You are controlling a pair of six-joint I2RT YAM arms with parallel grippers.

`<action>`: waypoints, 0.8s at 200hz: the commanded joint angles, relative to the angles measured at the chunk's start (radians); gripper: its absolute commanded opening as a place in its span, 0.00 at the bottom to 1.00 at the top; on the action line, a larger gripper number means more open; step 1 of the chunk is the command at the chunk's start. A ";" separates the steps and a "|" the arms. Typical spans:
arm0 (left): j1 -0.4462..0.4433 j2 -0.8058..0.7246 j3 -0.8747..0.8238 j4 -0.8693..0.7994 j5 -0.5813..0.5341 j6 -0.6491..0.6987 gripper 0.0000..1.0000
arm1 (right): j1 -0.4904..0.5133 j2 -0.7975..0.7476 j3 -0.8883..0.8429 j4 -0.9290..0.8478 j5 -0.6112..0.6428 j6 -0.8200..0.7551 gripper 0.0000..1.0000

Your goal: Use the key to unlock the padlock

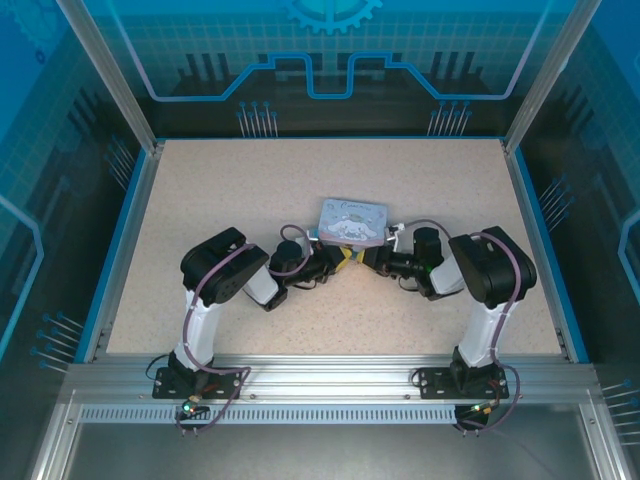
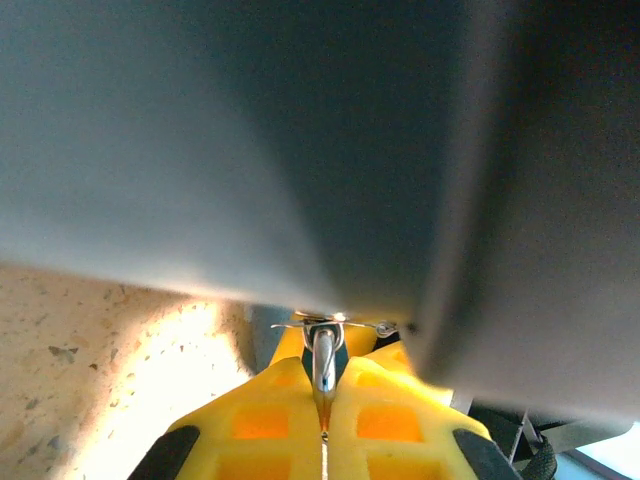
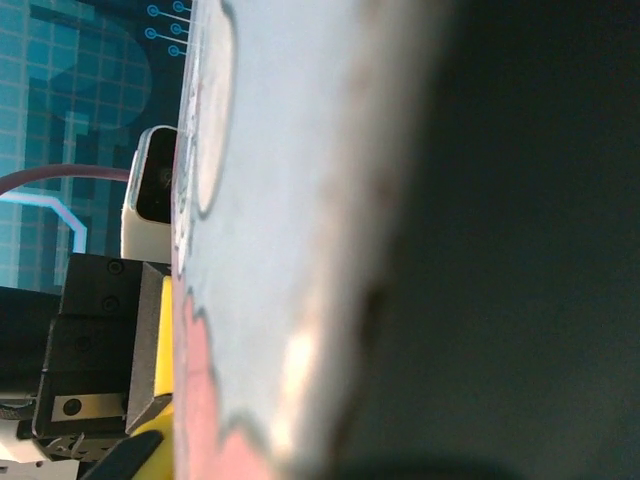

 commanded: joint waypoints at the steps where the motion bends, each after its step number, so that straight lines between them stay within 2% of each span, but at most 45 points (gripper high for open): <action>1: 0.006 -0.004 -0.020 0.036 0.062 0.015 0.00 | -0.033 -0.077 -0.020 -0.046 0.017 -0.065 0.27; 7: 0.011 -0.004 -0.022 0.032 0.064 0.021 0.00 | -0.046 -0.100 -0.032 -0.084 0.018 -0.088 0.30; 19: 0.015 -0.007 -0.021 0.013 0.069 0.033 0.00 | -0.072 -0.146 -0.057 -0.148 0.012 -0.125 0.42; 31: 0.016 -0.005 -0.015 0.005 0.071 0.039 0.00 | -0.089 -0.178 -0.068 -0.204 0.005 -0.157 0.48; 73: 0.025 -0.001 -0.030 -0.018 0.073 0.050 0.00 | -0.135 -0.324 -0.054 -0.453 0.013 -0.288 0.55; 85: 0.025 0.002 -0.041 -0.026 0.063 0.055 0.06 | -0.133 -0.377 -0.021 -0.567 0.036 -0.339 0.58; 104: 0.026 -0.002 -0.058 -0.041 0.040 0.067 0.24 | -0.136 -0.466 0.022 -0.723 0.088 -0.409 0.64; 113: 0.027 -0.010 -0.063 -0.051 0.031 0.074 0.30 | -0.140 -0.502 0.036 -0.792 0.111 -0.426 0.67; 137: 0.027 -0.035 -0.078 -0.088 0.011 0.094 0.40 | -0.147 -0.539 0.065 -0.851 0.119 -0.442 0.72; 160: 0.026 -0.043 -0.097 -0.072 -0.014 0.091 0.45 | -0.147 -0.531 0.072 -0.852 0.119 -0.432 0.76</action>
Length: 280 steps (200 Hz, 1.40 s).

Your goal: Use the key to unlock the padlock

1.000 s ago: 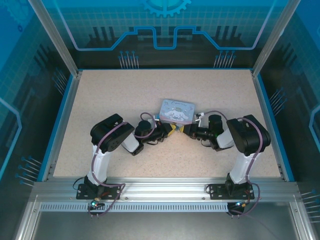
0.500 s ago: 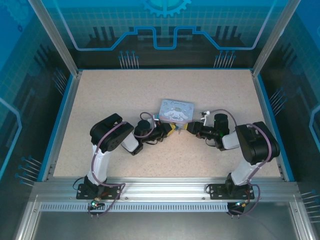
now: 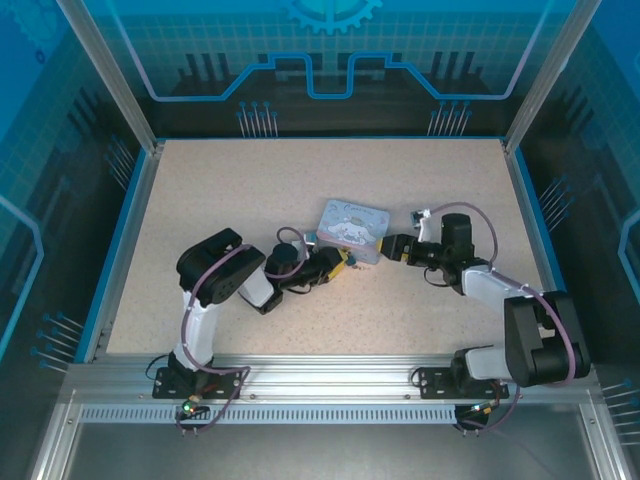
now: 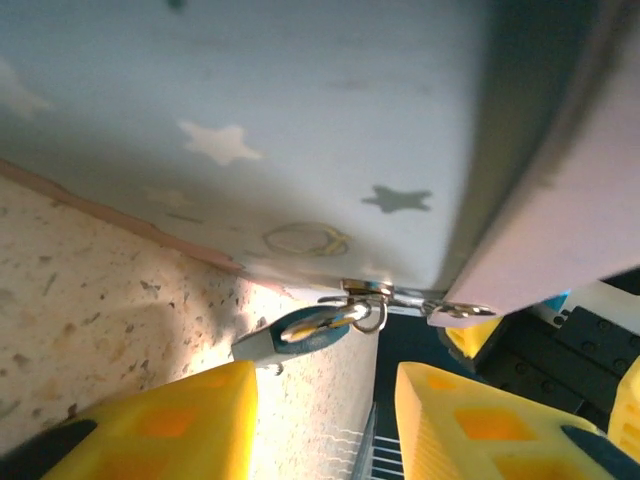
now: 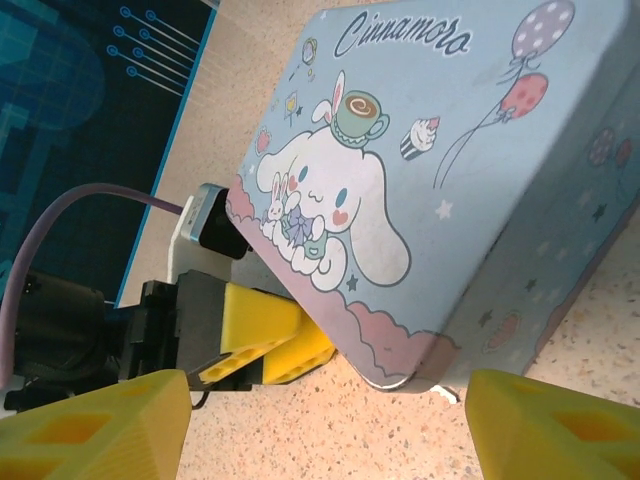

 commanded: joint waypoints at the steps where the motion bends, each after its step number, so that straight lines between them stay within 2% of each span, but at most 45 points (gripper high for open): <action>1: 0.007 -0.018 -0.039 -0.052 -0.041 0.032 0.45 | -0.012 0.002 0.017 -0.107 0.022 -0.033 0.76; 45: 0.005 -0.109 -0.091 -0.146 -0.102 0.103 0.56 | -0.001 0.017 0.030 -0.115 0.064 -0.038 0.86; 113: 0.006 -0.040 -0.002 -0.126 -0.076 0.129 0.57 | 0.044 0.176 0.095 -0.018 0.072 -0.004 0.85; 192: -0.037 0.011 0.076 -0.187 -0.095 0.140 0.62 | 0.061 0.253 0.162 0.007 0.072 0.010 0.86; 280: -0.086 -0.044 0.100 -0.432 -0.224 0.174 0.71 | 0.097 0.283 0.177 0.007 0.090 0.013 0.86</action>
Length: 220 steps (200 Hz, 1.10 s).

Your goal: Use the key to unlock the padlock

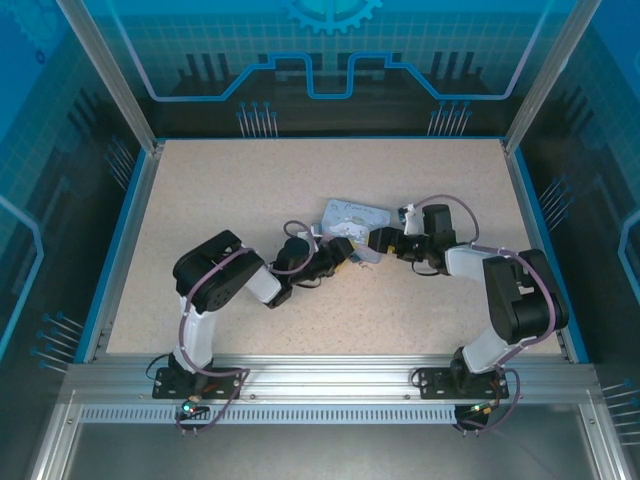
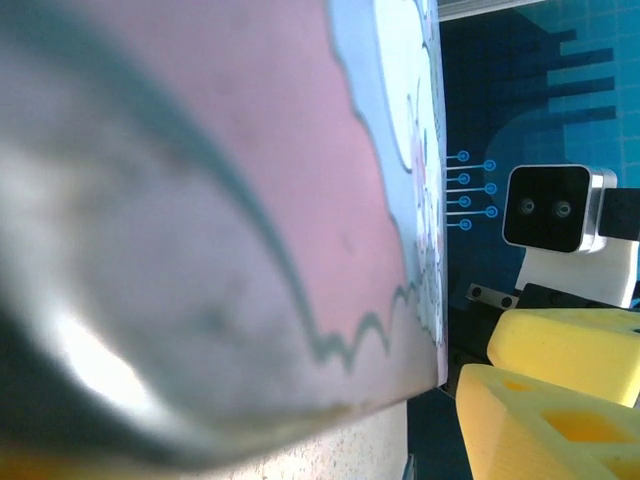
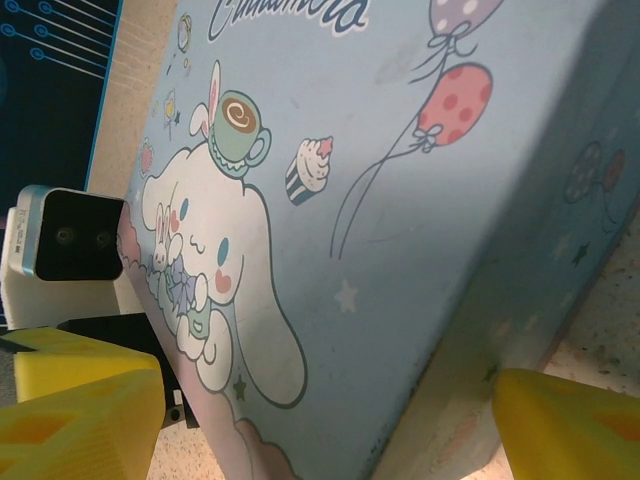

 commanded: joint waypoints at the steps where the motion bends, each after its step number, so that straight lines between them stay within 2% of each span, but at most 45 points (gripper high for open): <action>1: -0.024 0.008 0.003 -0.257 -0.062 0.064 0.71 | 0.031 0.019 0.034 0.008 -0.001 0.006 0.86; 23: -0.031 0.026 0.018 -0.241 -0.049 0.058 0.71 | 0.038 0.031 0.040 0.035 0.004 0.009 0.85; 50: -0.049 0.075 0.036 -0.172 -0.032 0.014 0.63 | 0.046 0.050 0.049 0.034 0.003 0.015 0.73; 64: -0.057 0.081 0.048 -0.177 -0.034 0.014 0.61 | 0.050 0.058 0.052 0.032 0.006 0.018 0.70; 99: -0.065 0.084 0.064 -0.179 -0.042 0.017 0.61 | 0.058 0.075 0.056 0.027 0.010 0.023 0.62; 129: -0.078 0.084 0.070 -0.170 -0.048 0.013 0.66 | 0.067 0.089 0.063 0.029 0.001 0.026 0.53; 156: -0.088 0.085 0.064 -0.145 -0.066 0.009 0.66 | 0.078 0.092 0.066 0.023 0.007 0.032 0.51; 184: -0.109 0.070 0.039 -0.139 -0.154 0.028 0.66 | 0.086 0.090 0.063 0.026 0.018 0.041 0.51; 220: -0.141 0.020 0.027 -0.237 -0.275 0.094 0.68 | 0.092 0.094 0.063 0.035 0.019 0.044 0.51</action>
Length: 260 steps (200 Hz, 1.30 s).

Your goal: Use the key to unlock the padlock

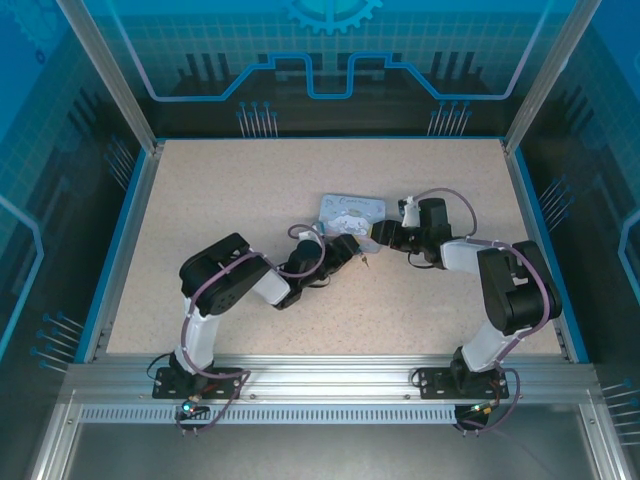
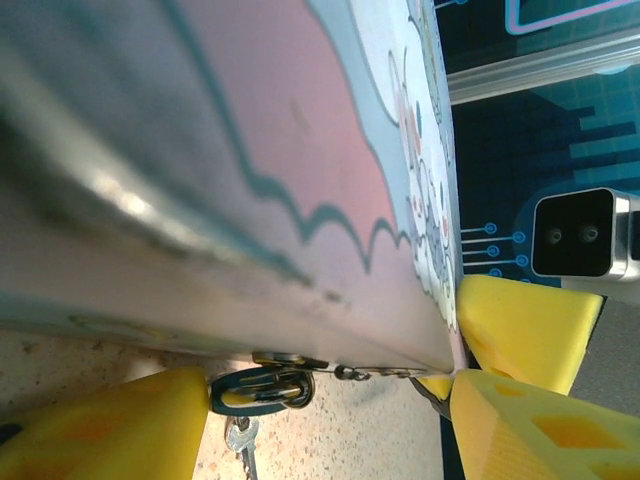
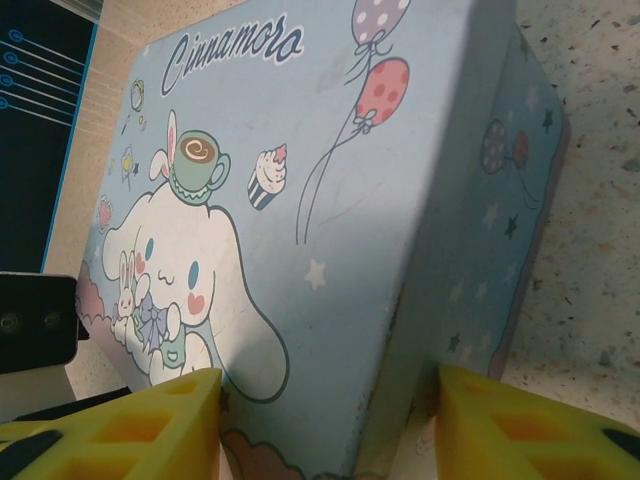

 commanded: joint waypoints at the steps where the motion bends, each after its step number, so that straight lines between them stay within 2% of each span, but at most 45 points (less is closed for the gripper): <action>1: -0.064 0.001 -0.026 -0.197 -0.021 0.078 0.68 | 0.072 0.033 0.006 -0.018 -0.084 0.010 0.51; 54: -0.087 -0.085 -0.025 -0.355 -0.153 0.117 0.71 | 0.072 0.039 0.003 -0.006 -0.085 0.015 0.51; 89: -0.087 -0.074 -0.038 -0.311 -0.164 0.103 0.68 | 0.073 0.045 0.001 0.004 -0.091 0.017 0.51; 108: -0.085 -0.070 -0.070 -0.234 -0.182 0.082 0.66 | 0.072 0.046 -0.001 0.009 -0.091 0.018 0.51; 130: -0.084 -0.069 -0.094 -0.158 -0.201 0.062 0.59 | 0.073 0.051 -0.001 0.011 -0.092 0.020 0.51; 168: -0.076 -0.118 -0.117 -0.168 -0.231 0.072 0.49 | 0.072 0.057 0.001 0.016 -0.095 0.024 0.51; 260: -0.060 -0.158 -0.139 -0.106 -0.205 0.091 0.54 | 0.072 0.078 0.006 0.027 -0.105 0.029 0.51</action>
